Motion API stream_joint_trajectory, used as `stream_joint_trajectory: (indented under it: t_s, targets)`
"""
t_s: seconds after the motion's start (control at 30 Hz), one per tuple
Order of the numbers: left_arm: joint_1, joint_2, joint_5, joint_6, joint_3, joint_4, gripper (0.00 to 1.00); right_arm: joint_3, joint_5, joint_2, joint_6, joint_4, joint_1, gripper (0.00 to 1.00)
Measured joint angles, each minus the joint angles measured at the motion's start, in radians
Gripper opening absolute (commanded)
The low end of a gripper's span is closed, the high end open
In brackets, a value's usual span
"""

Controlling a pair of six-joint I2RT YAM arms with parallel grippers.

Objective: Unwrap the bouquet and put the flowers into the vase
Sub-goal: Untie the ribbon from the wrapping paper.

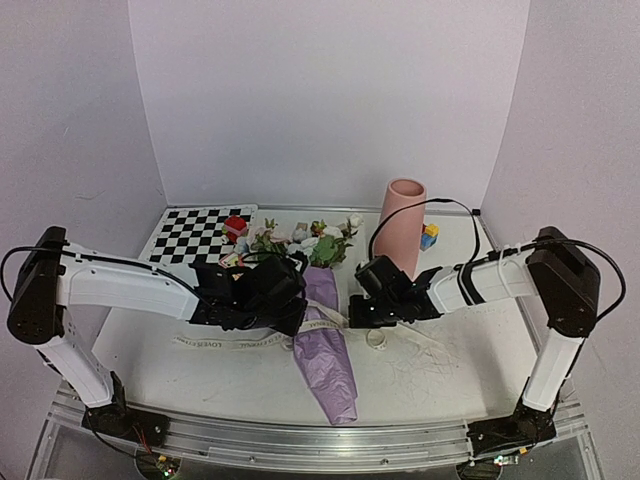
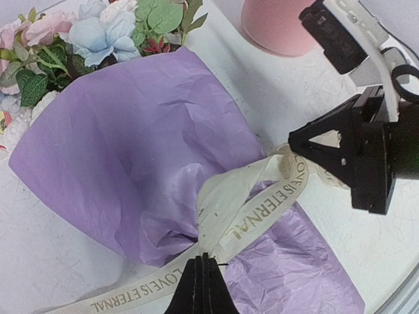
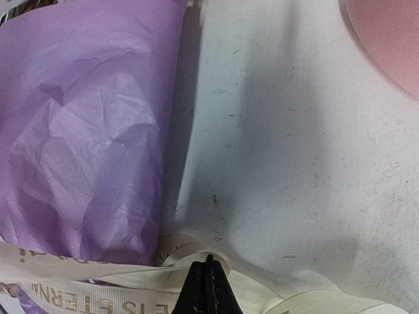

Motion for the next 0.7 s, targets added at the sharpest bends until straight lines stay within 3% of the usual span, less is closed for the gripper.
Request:
stream_joint_trajectory:
  t_s: [0.2,0.33,0.4,0.6,0.7]
  targets:
    - [0.0,-0.057,-0.007,-0.038,-0.081,-0.021,0.0,-0.053,0.012,-0.049,-0.022,0.0,-0.039,0.02]
    - [0.0,-0.092,-0.007,-0.069,-0.131,-0.029,0.0,-0.064,-0.002,-0.061,-0.063,0.002,-0.054,0.27]
    - [0.0,-0.108,-0.005,-0.083,-0.156,-0.035,0.0,-0.074,-0.039,-0.072,-0.1,0.017,-0.055,0.34]
    - [0.0,-0.115,-0.001,-0.11,-0.174,-0.053,0.0,-0.104,-0.18,-0.127,-0.177,0.065,-0.041,0.36]
    - [0.0,-0.114,-0.001,-0.119,-0.174,-0.053,0.0,-0.086,-0.214,-0.128,-0.212,0.064,-0.008,0.41]
